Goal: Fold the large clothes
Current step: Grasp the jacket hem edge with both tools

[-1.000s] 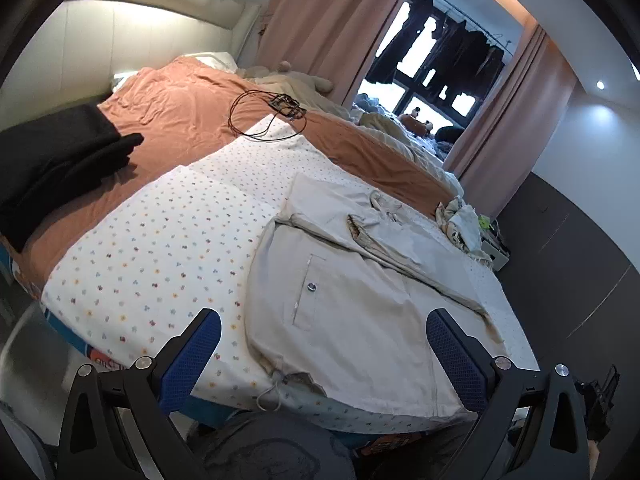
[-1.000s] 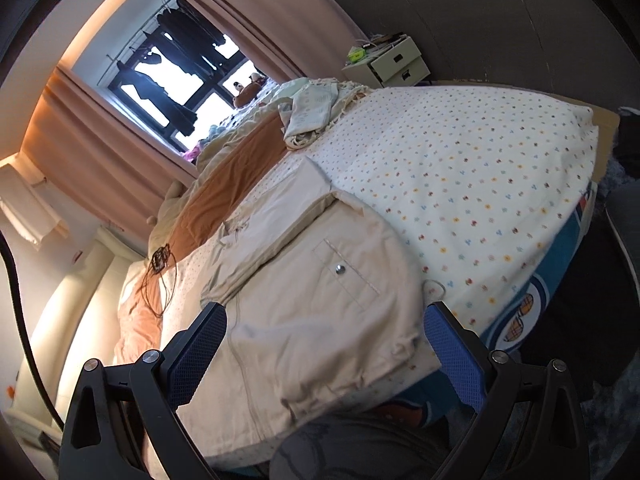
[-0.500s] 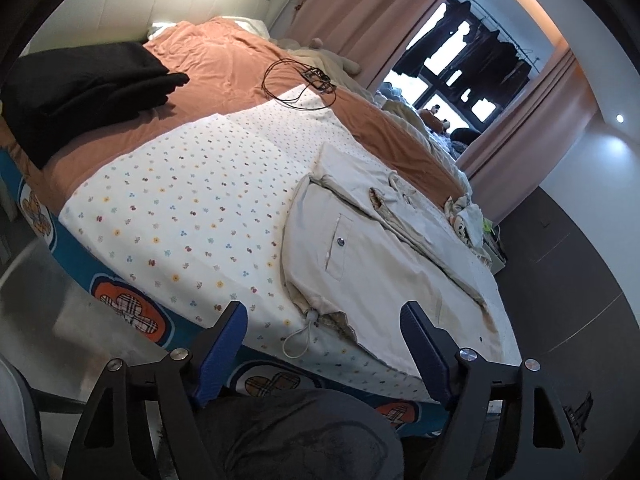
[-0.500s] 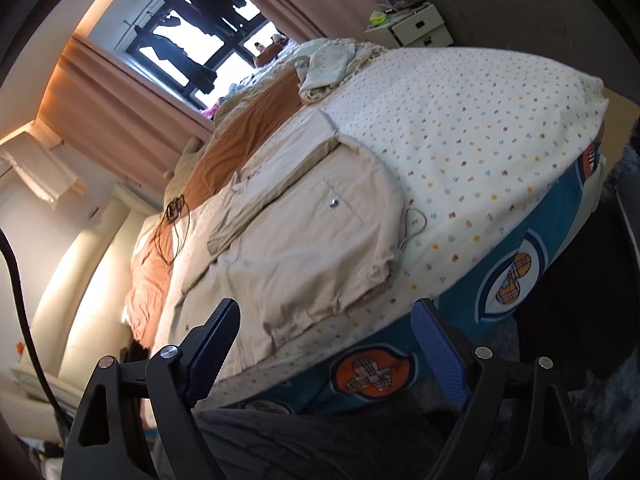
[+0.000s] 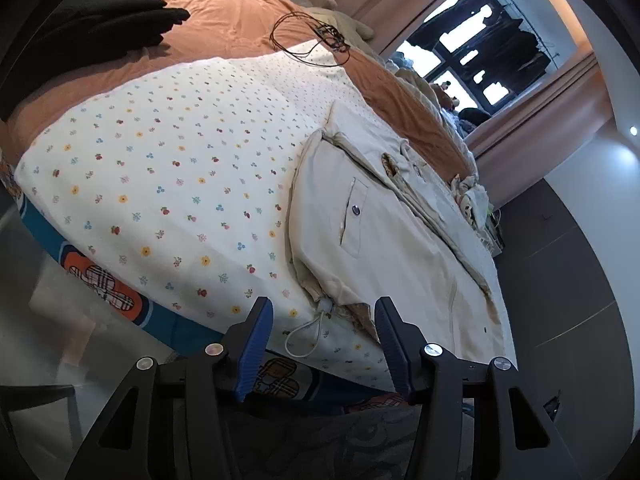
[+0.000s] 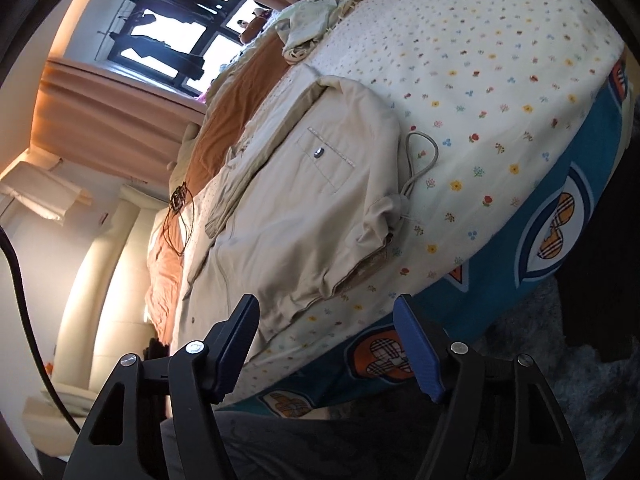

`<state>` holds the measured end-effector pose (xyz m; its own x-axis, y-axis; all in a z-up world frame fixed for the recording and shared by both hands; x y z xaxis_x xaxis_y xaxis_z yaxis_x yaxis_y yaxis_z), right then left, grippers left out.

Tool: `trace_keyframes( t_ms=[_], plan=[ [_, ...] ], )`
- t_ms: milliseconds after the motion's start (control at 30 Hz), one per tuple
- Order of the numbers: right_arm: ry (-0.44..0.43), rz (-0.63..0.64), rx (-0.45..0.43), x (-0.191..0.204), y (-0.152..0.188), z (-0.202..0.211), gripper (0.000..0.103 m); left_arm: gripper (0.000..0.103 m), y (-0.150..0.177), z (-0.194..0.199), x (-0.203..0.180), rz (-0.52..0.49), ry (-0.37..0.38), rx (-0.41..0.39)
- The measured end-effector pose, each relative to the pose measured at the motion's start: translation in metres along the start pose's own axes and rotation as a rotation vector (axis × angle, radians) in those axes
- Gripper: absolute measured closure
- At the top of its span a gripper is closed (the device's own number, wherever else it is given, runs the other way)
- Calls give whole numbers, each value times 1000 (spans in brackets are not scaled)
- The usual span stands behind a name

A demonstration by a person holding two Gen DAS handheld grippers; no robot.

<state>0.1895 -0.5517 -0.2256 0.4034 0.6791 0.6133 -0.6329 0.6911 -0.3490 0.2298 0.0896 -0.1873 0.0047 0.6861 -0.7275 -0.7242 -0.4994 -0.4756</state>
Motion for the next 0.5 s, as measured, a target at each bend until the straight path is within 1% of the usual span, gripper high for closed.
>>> trace_keyframes(
  t_ms=[133,233,267,300,367,433,500],
  plan=[
    [-26,-43,20,-8,-7,-22,34,49,-7,-19,6,23,18,21],
    [-31,-70,36,-13,-14,-40,35,49,-13,-33,16,73,23,33],
    [-38,-78,39,-13,-16,-43,37,49,-16,-37,19,89,22,40],
    [-52,-88,45,-13,-18,-47,42,49,-18,-42,22,104,21,47],
    [-73,-98,48,-11,-23,-50,48,49,-22,-52,25,123,24,67],
    [-92,-88,28,-4,-29,-46,48,49,-25,-61,28,136,29,84],
    [-130,-81,12,2,-35,-44,48,49,-27,-69,31,154,30,97]
  ],
)
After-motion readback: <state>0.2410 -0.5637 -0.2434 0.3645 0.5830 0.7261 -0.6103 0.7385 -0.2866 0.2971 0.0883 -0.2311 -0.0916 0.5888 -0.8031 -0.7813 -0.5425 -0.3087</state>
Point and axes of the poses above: each gripper's, at about its wrist camera, not at the fingertips, and z roughly against the way its jaws point, x to its left, y to its underside, the point moved 2 cm from there along -z, roughly the way its jaws point, and after that the axes turned 11 degrees about y, right-handed, at the moved point
